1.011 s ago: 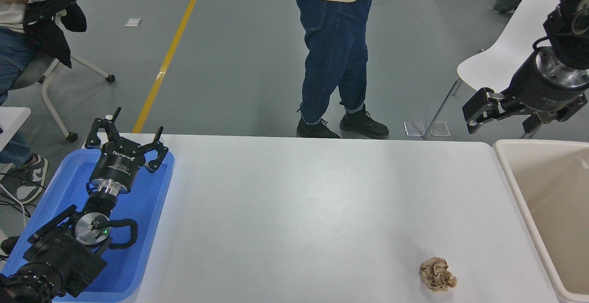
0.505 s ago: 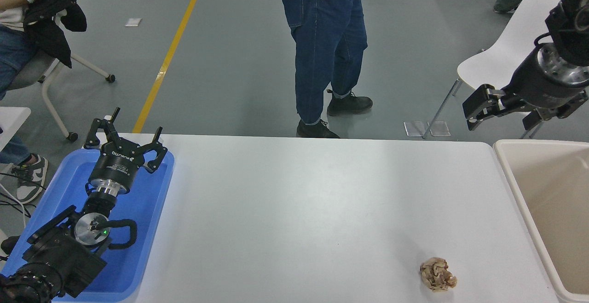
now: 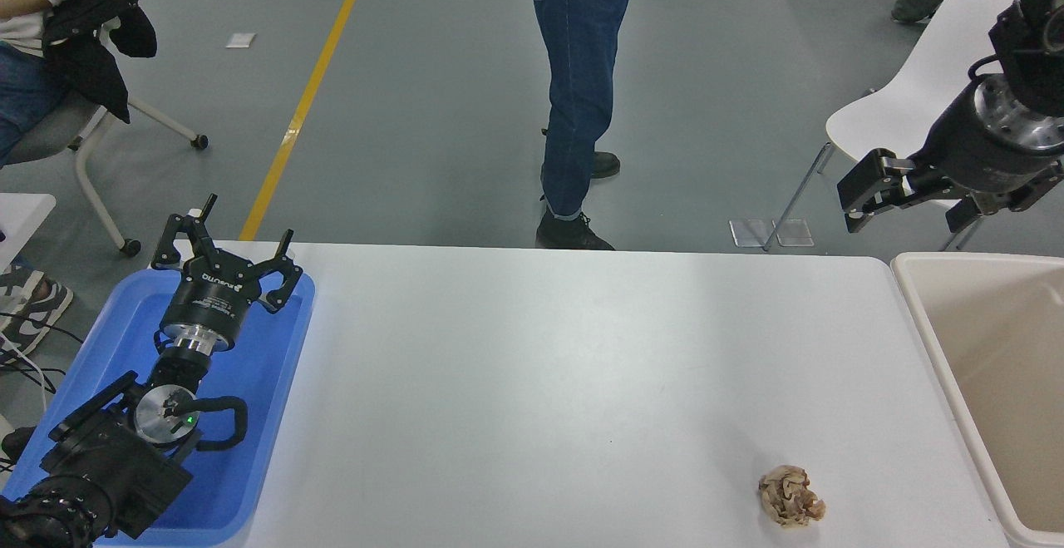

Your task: Pick up paper ball place in dustbin

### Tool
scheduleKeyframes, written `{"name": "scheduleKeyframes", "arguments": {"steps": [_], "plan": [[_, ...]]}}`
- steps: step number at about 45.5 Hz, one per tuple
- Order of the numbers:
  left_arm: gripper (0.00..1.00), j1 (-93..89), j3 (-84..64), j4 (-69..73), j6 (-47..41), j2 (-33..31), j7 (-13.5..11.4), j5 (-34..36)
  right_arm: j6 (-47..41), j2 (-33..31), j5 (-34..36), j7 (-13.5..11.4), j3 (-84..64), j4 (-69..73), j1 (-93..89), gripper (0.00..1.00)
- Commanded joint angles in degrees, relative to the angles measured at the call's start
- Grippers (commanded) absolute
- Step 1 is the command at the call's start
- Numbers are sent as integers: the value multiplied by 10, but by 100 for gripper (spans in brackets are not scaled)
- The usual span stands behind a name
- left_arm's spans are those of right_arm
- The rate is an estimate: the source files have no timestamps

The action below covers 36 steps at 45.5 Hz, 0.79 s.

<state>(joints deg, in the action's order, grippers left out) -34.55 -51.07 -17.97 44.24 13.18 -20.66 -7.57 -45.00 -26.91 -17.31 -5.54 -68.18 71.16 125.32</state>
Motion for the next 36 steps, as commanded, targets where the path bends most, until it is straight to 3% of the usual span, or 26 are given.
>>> {"name": "scheduleKeyframes", "arguments": {"steps": [1,36], "plan": [[100,0,0,0,0,0,0,0,0,1,1,0,-3,0,-2,100],[100,-1,0,0,1,-1,0,0,0,20,23,2,9,18,-171,100]]}}
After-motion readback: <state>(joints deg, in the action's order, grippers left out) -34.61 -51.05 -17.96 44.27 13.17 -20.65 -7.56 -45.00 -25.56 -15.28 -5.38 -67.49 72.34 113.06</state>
